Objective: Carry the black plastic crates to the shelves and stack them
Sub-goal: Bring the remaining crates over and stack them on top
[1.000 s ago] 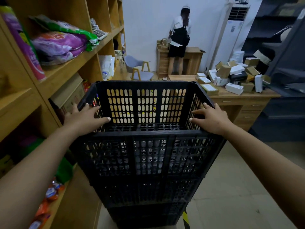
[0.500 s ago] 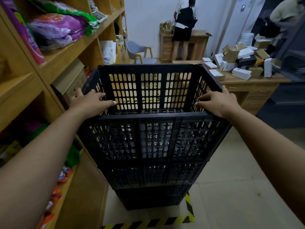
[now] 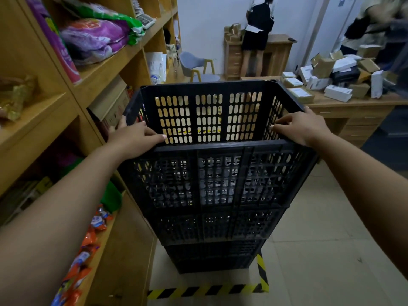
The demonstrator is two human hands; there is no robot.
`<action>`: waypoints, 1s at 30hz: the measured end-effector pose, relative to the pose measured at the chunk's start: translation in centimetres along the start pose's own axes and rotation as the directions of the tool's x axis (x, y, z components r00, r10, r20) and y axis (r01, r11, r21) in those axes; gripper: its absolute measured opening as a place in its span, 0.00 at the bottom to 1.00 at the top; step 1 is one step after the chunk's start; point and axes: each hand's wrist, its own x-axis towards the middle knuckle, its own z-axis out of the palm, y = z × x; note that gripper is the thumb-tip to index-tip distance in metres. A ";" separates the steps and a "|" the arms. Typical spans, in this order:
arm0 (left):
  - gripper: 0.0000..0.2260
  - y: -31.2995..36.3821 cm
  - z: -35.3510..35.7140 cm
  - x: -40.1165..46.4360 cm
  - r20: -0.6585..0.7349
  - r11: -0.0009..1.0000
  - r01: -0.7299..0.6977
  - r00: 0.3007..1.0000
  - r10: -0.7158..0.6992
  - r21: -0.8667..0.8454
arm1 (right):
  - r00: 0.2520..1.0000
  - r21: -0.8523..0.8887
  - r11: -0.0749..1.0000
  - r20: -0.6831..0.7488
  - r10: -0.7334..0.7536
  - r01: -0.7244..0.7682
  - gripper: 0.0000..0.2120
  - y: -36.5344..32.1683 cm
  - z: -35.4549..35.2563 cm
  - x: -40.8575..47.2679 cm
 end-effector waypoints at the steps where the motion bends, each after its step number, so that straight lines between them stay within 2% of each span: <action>1: 0.24 0.2 0.0 -0.2 0.002 1.000 0.006 1.000 -0.006 -0.001 | 1.000 -0.011 1.000 0.003 -0.004 0.004 0.23 -0.1 -0.1 -0.1; 8: 0.23 0.1 -0.2 0.8 0.026 1.000 0.011 1.000 -0.011 -0.019 | 0.999 -0.021 1.000 0.034 -0.009 0.009 0.27 -0.4 -0.1 -0.3; 16: 0.23 -1.3 -0.2 1.7 0.007 1.000 0.005 1.000 -0.005 0.003 | 0.997 -0.017 1.000 -0.076 0.024 -0.025 0.28 -1.4 0.9 -1.3; 22: 0.24 -1.1 -0.1 1.9 -0.023 0.999 0.022 1.000 -0.021 0.041 | 0.999 -0.054 0.998 0.044 -0.015 0.017 0.35 -1.3 0.4 -2.0; 30: 0.30 -1.2 0.0 1.8 -0.014 0.998 0.007 1.000 -0.006 0.062 | 1.000 -0.106 0.994 -0.003 -0.017 0.017 0.32 -1.5 0.7 -2.6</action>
